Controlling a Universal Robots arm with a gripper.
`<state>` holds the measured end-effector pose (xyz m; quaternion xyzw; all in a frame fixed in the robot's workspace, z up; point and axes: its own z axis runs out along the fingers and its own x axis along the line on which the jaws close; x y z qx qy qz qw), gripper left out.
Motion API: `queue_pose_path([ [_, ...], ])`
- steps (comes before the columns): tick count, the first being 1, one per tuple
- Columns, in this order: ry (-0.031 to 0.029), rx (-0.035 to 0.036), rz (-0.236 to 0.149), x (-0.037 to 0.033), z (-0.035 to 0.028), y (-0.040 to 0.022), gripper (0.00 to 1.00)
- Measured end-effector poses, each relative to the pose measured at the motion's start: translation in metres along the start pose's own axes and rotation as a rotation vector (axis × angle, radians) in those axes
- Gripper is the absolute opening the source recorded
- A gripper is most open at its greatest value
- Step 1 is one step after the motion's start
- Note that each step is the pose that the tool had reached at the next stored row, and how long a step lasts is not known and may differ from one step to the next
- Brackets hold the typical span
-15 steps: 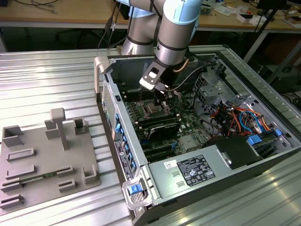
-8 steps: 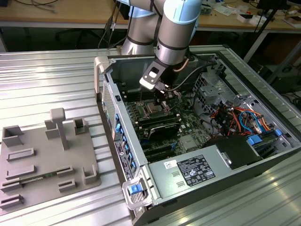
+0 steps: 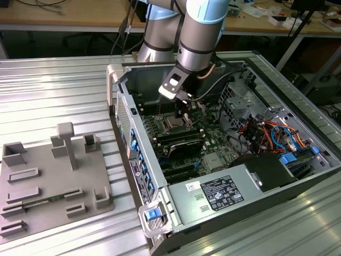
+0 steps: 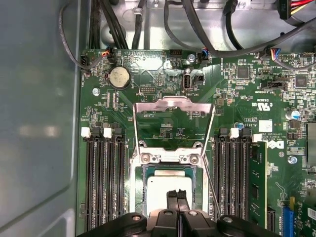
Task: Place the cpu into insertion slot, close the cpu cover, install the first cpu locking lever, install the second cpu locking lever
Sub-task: 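Close the cpu cover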
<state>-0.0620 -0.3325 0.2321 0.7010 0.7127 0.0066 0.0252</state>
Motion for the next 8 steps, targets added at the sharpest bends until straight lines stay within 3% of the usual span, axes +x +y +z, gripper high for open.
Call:
queue_pose_path([
  [8,0.0001,0.0,0.0,-0.0001,-0.0028,0.0001,0.11],
])
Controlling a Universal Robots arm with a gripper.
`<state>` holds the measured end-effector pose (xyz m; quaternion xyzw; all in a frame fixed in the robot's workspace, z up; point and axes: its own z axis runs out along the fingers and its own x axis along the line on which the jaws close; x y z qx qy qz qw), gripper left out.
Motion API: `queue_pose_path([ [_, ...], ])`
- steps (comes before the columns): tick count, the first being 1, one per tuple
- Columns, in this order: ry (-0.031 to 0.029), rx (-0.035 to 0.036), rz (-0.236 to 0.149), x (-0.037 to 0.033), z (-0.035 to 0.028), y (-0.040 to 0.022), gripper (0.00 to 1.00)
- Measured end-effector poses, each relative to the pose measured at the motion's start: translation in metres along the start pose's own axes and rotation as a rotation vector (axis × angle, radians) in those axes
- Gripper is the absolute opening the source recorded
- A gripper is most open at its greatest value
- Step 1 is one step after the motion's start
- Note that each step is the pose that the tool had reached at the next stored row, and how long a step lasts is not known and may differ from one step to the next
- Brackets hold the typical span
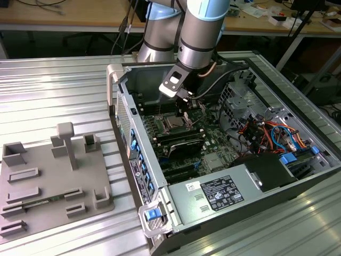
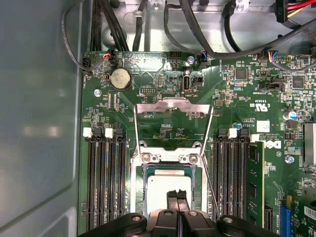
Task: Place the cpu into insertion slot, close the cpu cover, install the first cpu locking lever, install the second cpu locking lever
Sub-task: 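Close the cpu cover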
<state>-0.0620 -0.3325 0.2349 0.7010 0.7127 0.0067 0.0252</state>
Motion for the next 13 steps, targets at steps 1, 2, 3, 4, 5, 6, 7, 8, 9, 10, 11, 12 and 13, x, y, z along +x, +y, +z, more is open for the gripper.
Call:
queue_pose_path([
  [1,0.0,0.0,0.0,0.0,0.0,0.0,0.11],
  [2,-0.0001,0.0001,0.0,0.0,-0.0001,0.0,0.11],
  [3,0.0,0.0,0.0,0.0,-0.0001,0.0001,0.11],
  [4,-0.0002,0.0001,0.0,-0.0001,-0.0001,0.0004,0.11],
  [5,-0.0003,0.0002,0.0,-0.0001,-0.0001,0.0009,0.11],
  [6,-0.0002,0.0002,0.0,-0.0001,0.0,0.0022,0.11],
  [7,-0.0001,0.0001,0.0,-0.0001,0.0,0.0033,0.11],
  [8,-0.0001,0.0001,0.0,-0.0001,0.0001,0.0047,0.11],
  [9,0.0,0.0,0.0,-0.0001,0.0002,0.0064,0.11],
  [10,0.0,0.0,0.0,-0.0001,0.0003,0.0079,0.11],
  [11,0.0,0.0,0.0,-0.0002,0.0004,0.0094,0.11],
  [12,0.0,0.0,0.0,-0.0002,0.0005,0.0111,0.11],
  [13,0.0,0.0,0.0,-0.0002,0.0006,0.0124,0.11],
])
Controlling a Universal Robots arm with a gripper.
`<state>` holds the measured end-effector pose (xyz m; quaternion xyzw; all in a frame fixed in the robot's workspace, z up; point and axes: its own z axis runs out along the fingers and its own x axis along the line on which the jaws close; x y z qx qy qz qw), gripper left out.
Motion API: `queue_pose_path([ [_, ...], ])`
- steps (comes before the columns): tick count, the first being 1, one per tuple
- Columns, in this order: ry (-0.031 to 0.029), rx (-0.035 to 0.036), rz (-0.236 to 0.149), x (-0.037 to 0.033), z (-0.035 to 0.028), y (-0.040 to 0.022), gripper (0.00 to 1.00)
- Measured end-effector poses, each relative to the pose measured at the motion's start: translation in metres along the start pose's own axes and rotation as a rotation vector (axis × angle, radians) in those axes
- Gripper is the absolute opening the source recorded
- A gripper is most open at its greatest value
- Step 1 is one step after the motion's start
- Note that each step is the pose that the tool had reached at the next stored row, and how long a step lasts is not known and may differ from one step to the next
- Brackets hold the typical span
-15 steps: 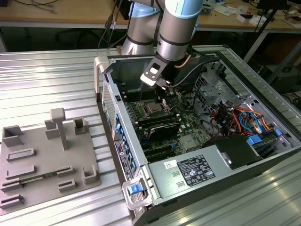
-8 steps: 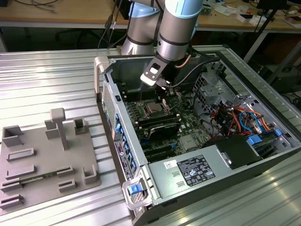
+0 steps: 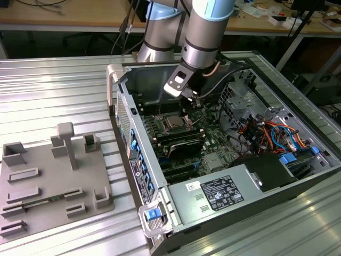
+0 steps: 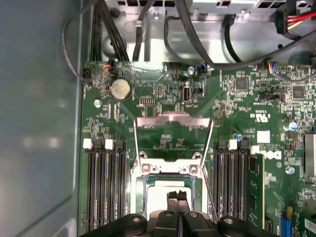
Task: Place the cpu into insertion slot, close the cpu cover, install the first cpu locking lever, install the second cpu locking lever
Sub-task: 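Close the cpu cover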
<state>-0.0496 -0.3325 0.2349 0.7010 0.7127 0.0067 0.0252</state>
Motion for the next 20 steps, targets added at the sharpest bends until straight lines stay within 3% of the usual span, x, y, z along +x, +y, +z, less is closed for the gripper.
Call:
queue_pose_path([
  [4,-0.0003,0.0002,0.0,0.0,-0.0002,0.0033,0.11],
  [10,0.0,-0.0001,0.0,-0.0002,-0.0059,0.0041,0.11],
  [13,-0.0003,0.0,0.0,-0.0002,-0.0058,0.0083,0.11],
  [16,-0.0003,0.0001,0.0,-0.0004,-0.0054,0.0172,0.11],
  [20,-0.0005,0.0001,0.0,-0.0004,-0.0054,0.0188,0.11],
])
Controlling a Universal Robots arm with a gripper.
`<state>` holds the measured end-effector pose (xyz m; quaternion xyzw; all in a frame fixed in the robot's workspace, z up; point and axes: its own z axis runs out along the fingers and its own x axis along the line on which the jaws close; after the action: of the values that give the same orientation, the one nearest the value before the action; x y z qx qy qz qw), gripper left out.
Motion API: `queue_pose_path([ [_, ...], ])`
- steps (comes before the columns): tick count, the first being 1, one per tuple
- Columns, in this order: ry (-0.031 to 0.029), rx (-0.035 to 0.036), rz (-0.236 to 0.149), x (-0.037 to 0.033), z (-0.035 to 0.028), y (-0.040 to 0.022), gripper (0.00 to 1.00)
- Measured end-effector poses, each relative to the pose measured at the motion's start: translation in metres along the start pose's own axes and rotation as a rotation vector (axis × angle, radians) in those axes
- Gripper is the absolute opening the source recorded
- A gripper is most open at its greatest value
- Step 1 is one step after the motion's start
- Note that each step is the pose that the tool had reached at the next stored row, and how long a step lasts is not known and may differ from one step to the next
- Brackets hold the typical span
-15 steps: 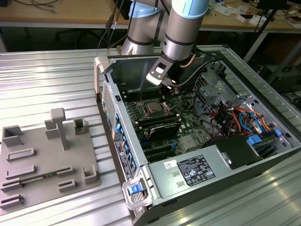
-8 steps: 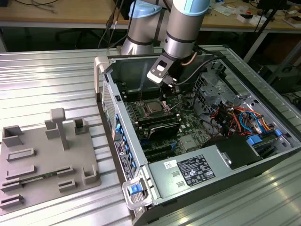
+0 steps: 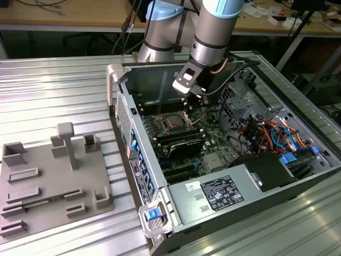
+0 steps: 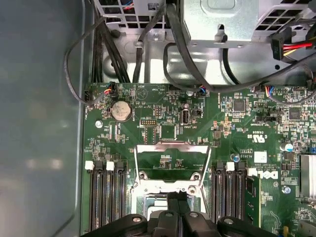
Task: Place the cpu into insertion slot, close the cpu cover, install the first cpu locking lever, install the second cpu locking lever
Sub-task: 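Close the cpu cover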
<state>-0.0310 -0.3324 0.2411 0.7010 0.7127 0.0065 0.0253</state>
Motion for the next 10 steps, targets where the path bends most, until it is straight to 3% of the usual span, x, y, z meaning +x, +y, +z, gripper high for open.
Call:
queue_pose_path([
  [6,-0.0014,0.0,0.0,-0.0002,-0.0079,0.001,0.11],
  [10,-0.0015,0.0,0.0,-0.0003,-0.0081,0.0059,0.11],
])
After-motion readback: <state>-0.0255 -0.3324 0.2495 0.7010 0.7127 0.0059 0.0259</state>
